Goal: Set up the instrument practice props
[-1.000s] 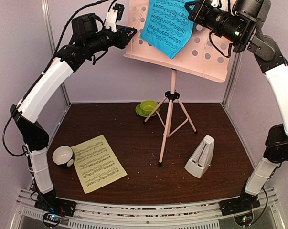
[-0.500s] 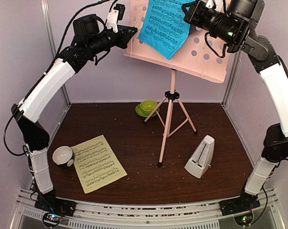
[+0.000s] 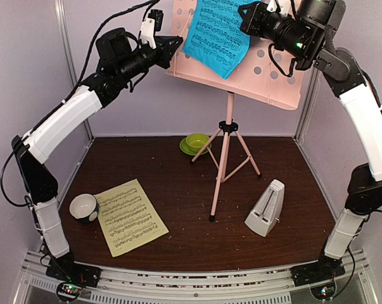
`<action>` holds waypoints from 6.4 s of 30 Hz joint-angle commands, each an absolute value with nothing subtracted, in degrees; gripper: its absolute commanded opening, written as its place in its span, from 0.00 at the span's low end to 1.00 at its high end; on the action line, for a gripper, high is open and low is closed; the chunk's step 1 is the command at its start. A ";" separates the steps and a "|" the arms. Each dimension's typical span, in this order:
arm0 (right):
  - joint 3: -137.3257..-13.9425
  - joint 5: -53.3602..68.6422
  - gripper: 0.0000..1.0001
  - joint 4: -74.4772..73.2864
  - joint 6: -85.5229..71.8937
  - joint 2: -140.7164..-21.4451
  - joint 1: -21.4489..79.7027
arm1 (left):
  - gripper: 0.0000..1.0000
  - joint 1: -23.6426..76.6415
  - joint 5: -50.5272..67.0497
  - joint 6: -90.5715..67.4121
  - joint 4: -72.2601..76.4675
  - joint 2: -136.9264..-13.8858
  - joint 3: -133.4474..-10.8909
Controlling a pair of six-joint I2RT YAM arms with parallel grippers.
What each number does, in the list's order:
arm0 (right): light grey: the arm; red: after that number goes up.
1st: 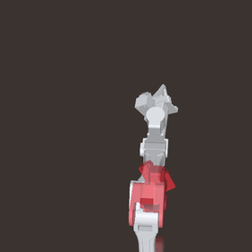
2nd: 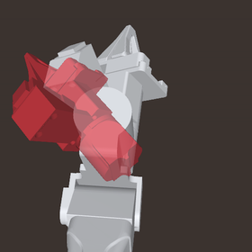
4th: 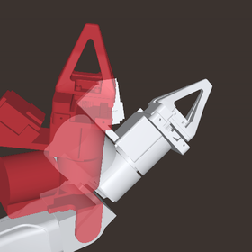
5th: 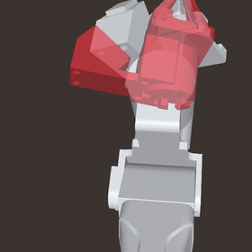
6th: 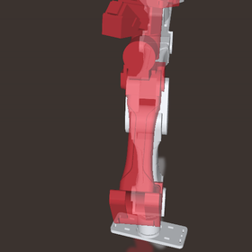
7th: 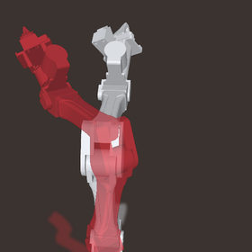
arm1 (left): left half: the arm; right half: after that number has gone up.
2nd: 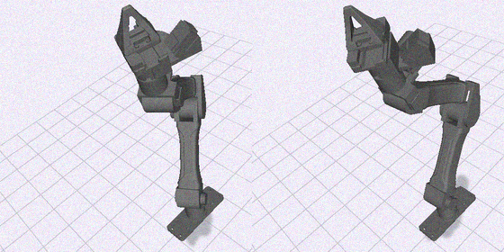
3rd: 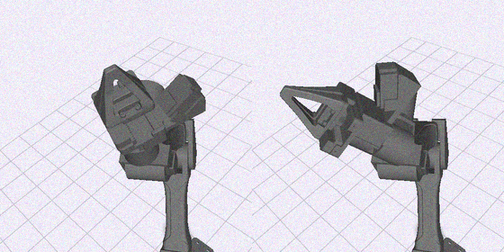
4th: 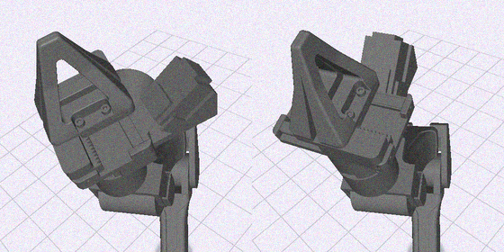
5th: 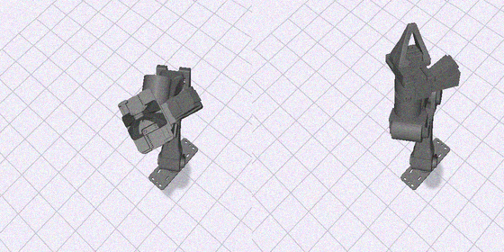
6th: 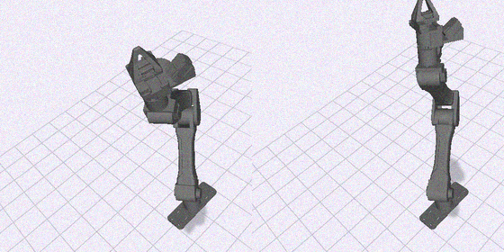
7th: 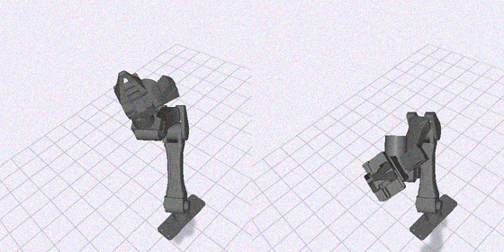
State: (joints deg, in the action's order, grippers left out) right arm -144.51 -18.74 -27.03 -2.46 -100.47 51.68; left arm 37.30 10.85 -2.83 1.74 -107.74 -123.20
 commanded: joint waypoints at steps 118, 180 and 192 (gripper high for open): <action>-128.48 -11.56 1.00 -11.14 30.28 -88.41 49.43 | 0.98 33.54 -3.88 -14.94 -23.89 -77.83 -94.74; -58.97 -6.16 1.00 -29.92 -15.81 -54.08 68.79 | 0.98 31.21 5.86 -33.21 -37.62 -83.63 -55.85; -61.78 -9.38 1.00 -30.34 -15.93 -61.25 71.53 | 0.97 33.88 -0.66 -31.66 -35.27 -95.02 -55.30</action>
State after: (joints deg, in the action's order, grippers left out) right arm -59.75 -7.35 -31.09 -15.46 -60.86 71.13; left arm 31.40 1.21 -32.62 -38.00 -92.07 -55.81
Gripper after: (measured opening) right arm 0.999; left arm 0.968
